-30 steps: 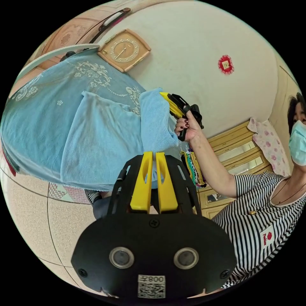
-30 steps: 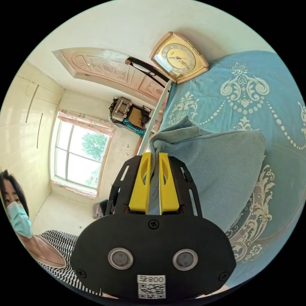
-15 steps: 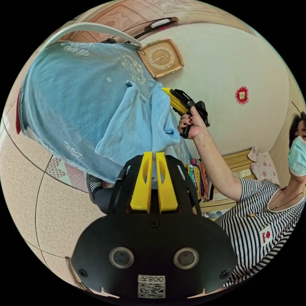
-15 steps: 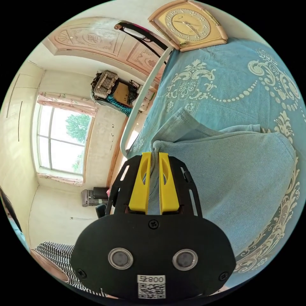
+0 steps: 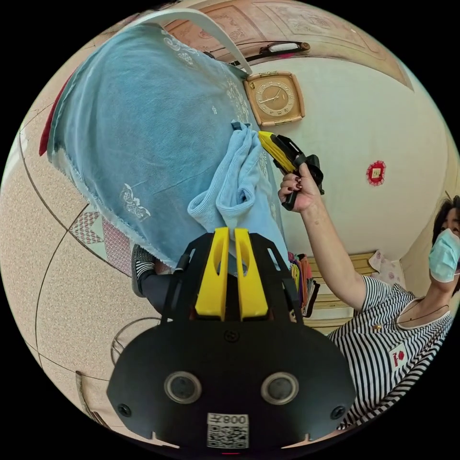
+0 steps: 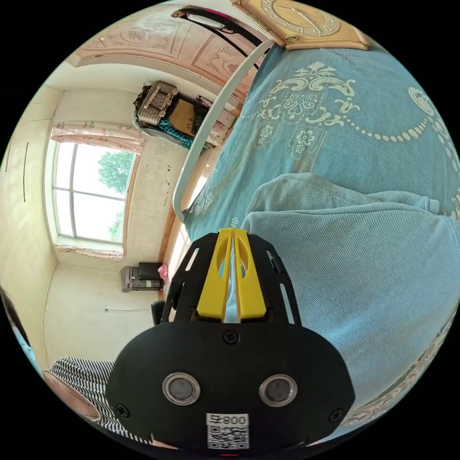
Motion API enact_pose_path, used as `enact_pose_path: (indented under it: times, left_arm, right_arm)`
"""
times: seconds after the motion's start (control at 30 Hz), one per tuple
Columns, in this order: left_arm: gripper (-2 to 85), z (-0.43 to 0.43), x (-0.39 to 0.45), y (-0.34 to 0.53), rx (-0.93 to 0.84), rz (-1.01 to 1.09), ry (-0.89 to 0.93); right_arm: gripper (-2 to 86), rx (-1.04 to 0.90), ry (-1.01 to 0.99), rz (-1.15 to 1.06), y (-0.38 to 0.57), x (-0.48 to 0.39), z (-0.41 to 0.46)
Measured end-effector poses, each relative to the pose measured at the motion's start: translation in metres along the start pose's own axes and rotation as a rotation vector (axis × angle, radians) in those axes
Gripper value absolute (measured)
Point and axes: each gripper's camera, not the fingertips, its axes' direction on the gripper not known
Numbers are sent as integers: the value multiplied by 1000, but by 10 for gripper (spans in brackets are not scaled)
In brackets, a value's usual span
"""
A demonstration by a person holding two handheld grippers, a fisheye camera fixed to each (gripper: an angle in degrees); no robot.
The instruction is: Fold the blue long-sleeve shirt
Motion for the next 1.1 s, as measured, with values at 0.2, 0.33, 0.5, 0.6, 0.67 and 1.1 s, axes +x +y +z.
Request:
enact_pose_path:
  times: [0.2,0.33,0.5,0.6,0.67,1.1]
  left_arm:
    - [15,-37,19,-2,52,72,-90]
    - [44,-38,38,-17,38,156,-119]
    - [19,-28,44,-30,-42,168,-272]
    - [9,-36,50,-38,-24,175,-288]
    - [10,-45,56,-41,6,188,-338]
    - [24,-19,95,-48,-132,292,-345]
  right_arm:
    - [1,-22,-11,-158,67,-43,-49]
    - [1,-155,112,-236,122,-75,-43]
    - [1,-161,176,-295,166,-108,-62]
    - [1,-100,217,-307,191,-123,-93]
    - [1,-57,294,-302,211,-127,-110]
    - [1,-75,256,-220,241,-114,-109]
